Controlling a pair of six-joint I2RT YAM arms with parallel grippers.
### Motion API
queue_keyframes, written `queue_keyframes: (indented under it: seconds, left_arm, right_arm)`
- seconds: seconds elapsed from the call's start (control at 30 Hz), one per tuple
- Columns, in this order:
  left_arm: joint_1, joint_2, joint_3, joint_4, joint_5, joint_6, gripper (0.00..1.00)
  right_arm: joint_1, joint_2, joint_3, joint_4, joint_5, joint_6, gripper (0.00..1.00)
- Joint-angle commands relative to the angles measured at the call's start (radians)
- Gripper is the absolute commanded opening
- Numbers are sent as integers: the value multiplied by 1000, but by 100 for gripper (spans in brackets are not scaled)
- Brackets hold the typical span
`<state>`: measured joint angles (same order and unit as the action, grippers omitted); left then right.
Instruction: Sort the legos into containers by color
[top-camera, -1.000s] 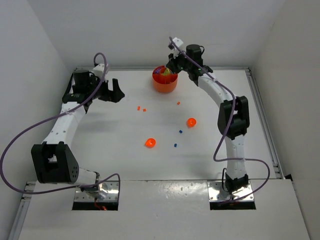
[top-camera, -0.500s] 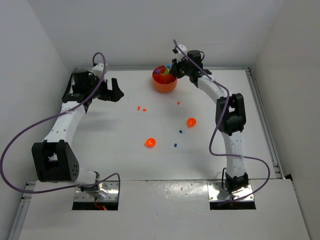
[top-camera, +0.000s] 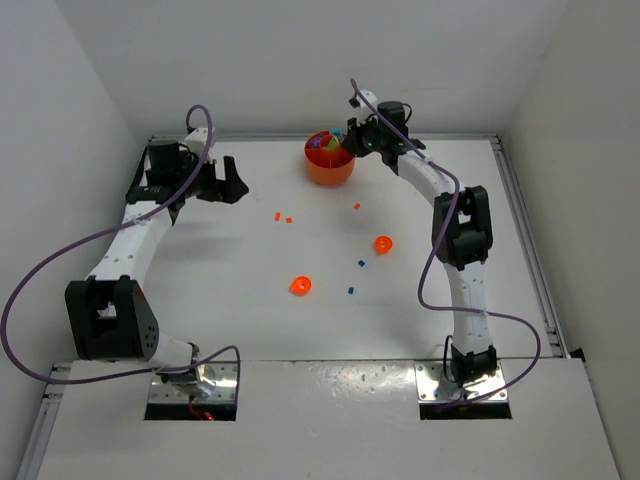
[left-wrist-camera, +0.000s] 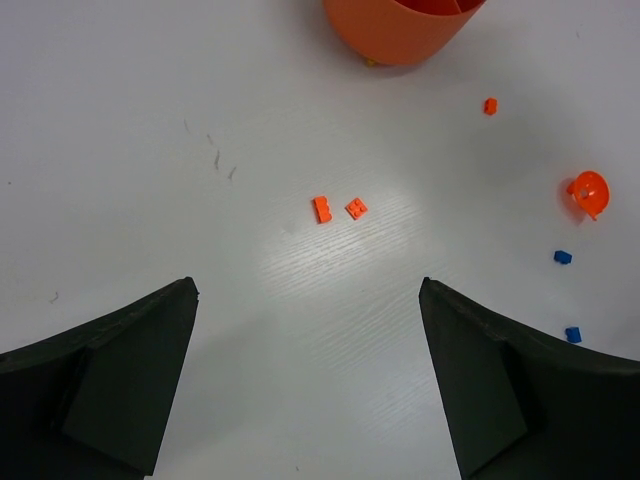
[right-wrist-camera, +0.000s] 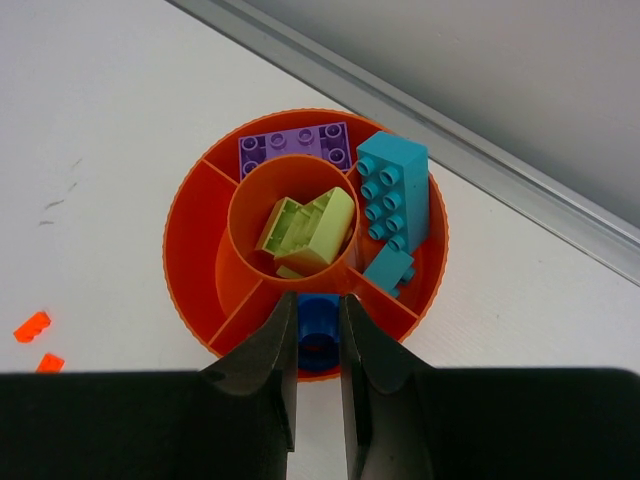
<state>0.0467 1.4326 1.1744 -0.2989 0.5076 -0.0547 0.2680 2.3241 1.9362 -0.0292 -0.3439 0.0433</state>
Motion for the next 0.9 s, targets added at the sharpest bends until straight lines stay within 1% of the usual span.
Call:
queue_keyframes:
  seconds: [0.0,0.17,0.23,0.37,0.53,0.67,0.77,0.83,0.87]
  left_arm:
    - [13,-1,18,32,9,-13,99]
    - [13,-1,18,32,9,-13,99]
    - [13,-1,27,32,9,-13,99]
    - [13,8,27,32,9,-13,99]
    - [13,8,27,32,9,-13,99]
    - [13,8,27,32,-21,-23,99]
    - [13,8,27,32,-32,-23,99]
    - [13,-15,27,32,-44,-23,99]
    - [13,-15,27,32,-53,-13,99]
  right_arm:
    - [2,-6,17,34,-24,12,10]
    - [2,-6,17,34,-24,12,20]
    - [2,-6,17,34,-24,12,22]
    - [2,-6,17,34,-24,12,31]
    - [2,-6,17,34,-24,12,39]
    - [2,-6,17,34,-24,12,39]
    - [11,-43,17,-12,-59,-16,39]
    - [11,-84,-32,-53,-116,-63,39]
    - [11,-147,-90,-107,-145,-115,39]
